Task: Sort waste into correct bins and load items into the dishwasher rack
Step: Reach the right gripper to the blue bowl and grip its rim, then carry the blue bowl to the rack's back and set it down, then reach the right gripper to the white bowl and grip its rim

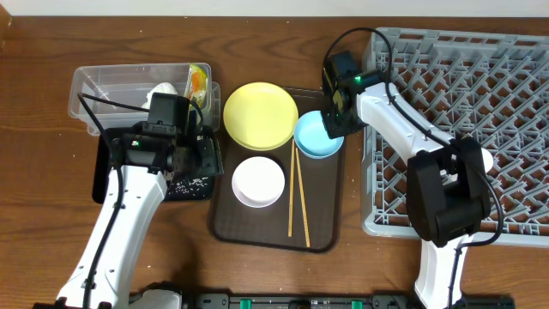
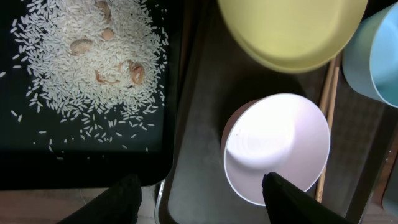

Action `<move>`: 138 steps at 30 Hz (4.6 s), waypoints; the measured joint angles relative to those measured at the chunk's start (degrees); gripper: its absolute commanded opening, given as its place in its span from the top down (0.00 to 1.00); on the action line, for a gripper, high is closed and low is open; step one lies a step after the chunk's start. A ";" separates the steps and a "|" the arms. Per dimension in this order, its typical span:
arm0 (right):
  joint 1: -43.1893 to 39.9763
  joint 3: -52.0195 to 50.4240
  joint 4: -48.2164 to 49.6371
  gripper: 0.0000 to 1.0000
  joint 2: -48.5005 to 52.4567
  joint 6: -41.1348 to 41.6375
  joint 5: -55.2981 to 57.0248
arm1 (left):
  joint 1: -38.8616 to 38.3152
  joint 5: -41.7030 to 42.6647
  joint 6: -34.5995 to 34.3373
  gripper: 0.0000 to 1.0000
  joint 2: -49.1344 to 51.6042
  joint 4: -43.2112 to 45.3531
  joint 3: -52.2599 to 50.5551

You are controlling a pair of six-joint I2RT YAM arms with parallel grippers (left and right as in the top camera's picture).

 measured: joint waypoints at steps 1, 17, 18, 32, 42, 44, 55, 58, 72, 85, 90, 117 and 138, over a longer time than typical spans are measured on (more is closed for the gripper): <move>-0.04 0.00 -0.07 0.99 0.00 0.00 -0.04 | 0.00 0.00 0.00 0.34 0.00 -0.02 0.00; -3.52 -0.04 -0.35 0.99 -6.21 0.07 -0.28 | 0.00 0.00 0.00 0.34 0.00 -0.02 0.00; -4.04 -0.04 0.55 0.99 -8.04 0.07 -0.20 | 0.00 0.00 0.00 0.34 0.00 0.00 0.00; -12.13 0.07 9.46 0.99 -21.77 -3.65 16.37 | 0.00 0.02 0.00 0.34 0.00 -0.02 0.00; -15.82 0.07 23.76 0.99 -21.75 -11.15 41.57 | 0.00 -0.02 0.00 0.34 0.00 -0.02 0.00; -16.79 0.07 25.11 0.99 -21.59 -12.31 43.32 | 0.00 0.00 0.00 0.34 0.00 -0.02 0.00; -22.23 0.07 29.16 0.99 -15.30 -14.21 50.14 | 0.00 0.00 0.00 0.34 0.00 0.00 0.00; -22.34 0.07 30.82 0.99 -13.68 -14.23 50.47 | 0.00 -0.02 0.00 0.34 0.00 0.00 0.00; -19.21 0.07 35.17 0.99 -8.15 -13.25 50.69 | 0.00 0.00 -0.02 0.34 0.00 -0.02 0.00; -15.63 0.15 35.28 0.99 -2.08 -12.46 53.57 | 0.00 0.00 -1.11 0.34 0.00 0.00 0.00; -12.76 0.28 31.56 0.99 -1.92 -11.98 53.79 | 0.00 0.00 -1.11 0.34 0.00 0.00 0.00; -6.73 0.28 10.84 0.37 -10.12 5.53 28.74 | 0.00 0.00 -1.14 0.33 0.00 -0.02 0.00; 2.60 0.37 -6.67 0.40 -14.53 4.11 -17.86 | 1.57 -13.22 -12.26 0.21 0.00 -4.50 0.00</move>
